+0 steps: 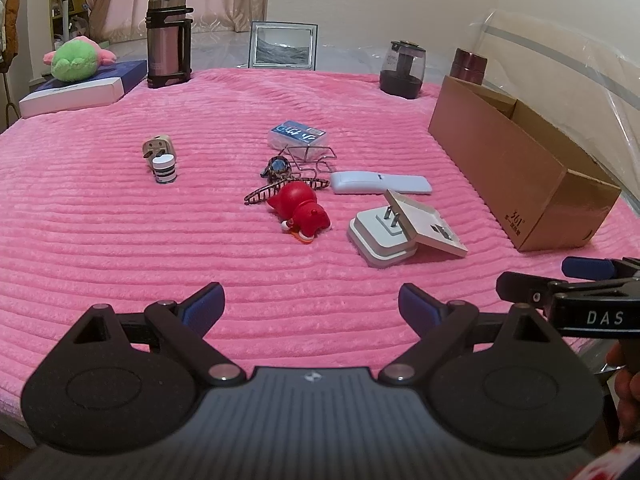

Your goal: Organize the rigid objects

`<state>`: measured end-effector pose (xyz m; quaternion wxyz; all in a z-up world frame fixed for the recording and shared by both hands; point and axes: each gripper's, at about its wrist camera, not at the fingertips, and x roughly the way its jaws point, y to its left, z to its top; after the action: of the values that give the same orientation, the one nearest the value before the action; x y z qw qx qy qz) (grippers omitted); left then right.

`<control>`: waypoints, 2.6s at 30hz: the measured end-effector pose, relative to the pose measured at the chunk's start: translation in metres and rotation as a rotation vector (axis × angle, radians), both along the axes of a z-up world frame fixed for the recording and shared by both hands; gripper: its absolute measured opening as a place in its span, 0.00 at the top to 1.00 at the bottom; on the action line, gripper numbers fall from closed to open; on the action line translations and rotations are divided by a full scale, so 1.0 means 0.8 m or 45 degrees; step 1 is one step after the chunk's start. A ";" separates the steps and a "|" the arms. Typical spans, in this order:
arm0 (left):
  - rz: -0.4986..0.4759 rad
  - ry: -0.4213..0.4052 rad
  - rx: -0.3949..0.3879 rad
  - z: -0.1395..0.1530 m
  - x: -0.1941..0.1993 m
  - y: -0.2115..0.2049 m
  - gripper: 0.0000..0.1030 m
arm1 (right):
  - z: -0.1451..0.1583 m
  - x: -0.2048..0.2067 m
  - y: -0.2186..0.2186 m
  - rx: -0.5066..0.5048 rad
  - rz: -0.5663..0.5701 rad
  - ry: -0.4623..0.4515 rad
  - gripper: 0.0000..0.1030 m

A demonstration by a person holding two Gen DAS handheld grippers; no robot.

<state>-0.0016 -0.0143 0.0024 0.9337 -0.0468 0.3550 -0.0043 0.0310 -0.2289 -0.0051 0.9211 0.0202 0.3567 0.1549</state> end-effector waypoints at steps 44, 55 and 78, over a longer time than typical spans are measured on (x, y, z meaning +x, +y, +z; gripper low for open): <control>0.004 0.003 -0.005 -0.008 -0.004 -0.002 0.11 | -0.001 -0.004 -0.005 -0.010 -0.007 -0.001 0.02; 0.004 0.003 -0.005 -0.007 -0.002 -0.001 0.11 | -0.002 0.000 -0.007 -0.009 -0.017 0.002 0.02; -0.003 0.035 0.007 -0.030 0.042 0.009 0.12 | -0.026 0.046 -0.003 0.066 -0.016 0.009 0.02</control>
<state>0.0320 -0.0070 -0.0215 0.9288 -0.0439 0.3680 -0.0038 0.0674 -0.2313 -0.0256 0.9199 0.0469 0.3556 0.1583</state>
